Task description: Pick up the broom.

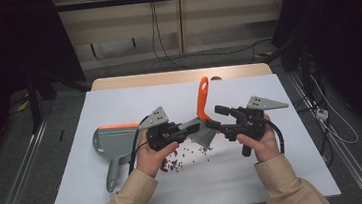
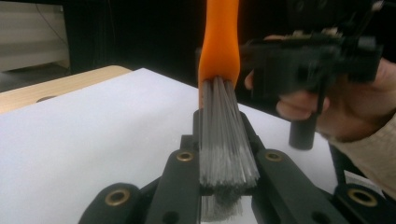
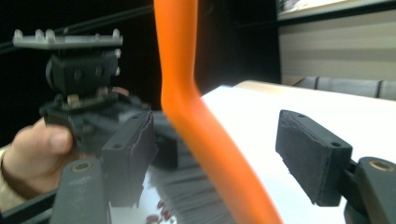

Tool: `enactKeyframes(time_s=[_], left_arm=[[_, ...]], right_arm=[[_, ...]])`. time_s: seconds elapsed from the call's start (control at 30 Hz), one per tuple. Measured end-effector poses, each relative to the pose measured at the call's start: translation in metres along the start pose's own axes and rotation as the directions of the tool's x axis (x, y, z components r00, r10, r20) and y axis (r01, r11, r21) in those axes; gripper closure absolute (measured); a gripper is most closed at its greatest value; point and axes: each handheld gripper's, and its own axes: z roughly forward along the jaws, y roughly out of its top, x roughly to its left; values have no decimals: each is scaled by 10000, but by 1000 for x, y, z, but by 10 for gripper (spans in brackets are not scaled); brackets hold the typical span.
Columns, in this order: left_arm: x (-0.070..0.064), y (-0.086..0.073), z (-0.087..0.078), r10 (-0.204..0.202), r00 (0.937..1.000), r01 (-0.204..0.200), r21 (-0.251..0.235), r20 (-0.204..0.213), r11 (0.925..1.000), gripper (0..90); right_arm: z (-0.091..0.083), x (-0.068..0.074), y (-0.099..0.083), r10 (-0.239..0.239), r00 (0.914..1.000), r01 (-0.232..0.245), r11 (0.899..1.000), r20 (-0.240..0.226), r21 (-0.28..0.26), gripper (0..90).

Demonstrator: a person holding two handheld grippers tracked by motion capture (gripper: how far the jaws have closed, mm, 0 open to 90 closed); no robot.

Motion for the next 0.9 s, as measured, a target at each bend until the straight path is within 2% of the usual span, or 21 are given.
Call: enactKeyframes(time_s=[0.07, 0.33, 0.37, 0.43, 0.53, 0.6, 0.67, 0.77, 0.9], left_arm=[[0, 1, -1, -37, 10000, 38, -39, 60, 10000, 844], [1, 2, -5, -15, 9998, 18, -184, 182, 9998, 844], [2, 2, -6, -7, 9999, 11, -250, 168, 9997, 844], [2, 2, -6, -50, 9998, 55, -281, 184, 9996, 844], [2, 2, -7, -30, 9998, 36, -304, 200, 9995, 844], [2, 2, -7, -58, 9997, 66, -344, 216, 9994, 845], [4, 2, -7, -101, 9997, 110, -382, 240, 9992, 844], [5, 2, -8, -121, 9997, 130, -440, 203, 9989, 843], [7, 4, -11, -261, 9996, 272, -785, 138, 9965, 845]], right_arm=[[5, 0, -3, -121, 9998, 126, 9995, -140, 302, 292], [14, -5, -8, -83, 9978, 123, 9982, -663, 591, 321], [14, -5, -9, -75, 9972, 122, 9979, -742, 637, 370], [15, -5, -9, -21, 9959, 79, 9979, -903, 637, 378], [13, -8, -9, 120, 9944, -37, 9968, -1052, 793, 448], [11, -11, -10, 294, 9915, -200, 9970, -1266, 751, 470], [10, -11, -10, 330, 9911, -234, 9969, -1292, 751, 489], [9, -11, -9, 254, 9899, -128, 9958, -1397, 902, 514], [9, -9, -10, 362, 9853, -183, 9941, -1670, 1072, 556]])
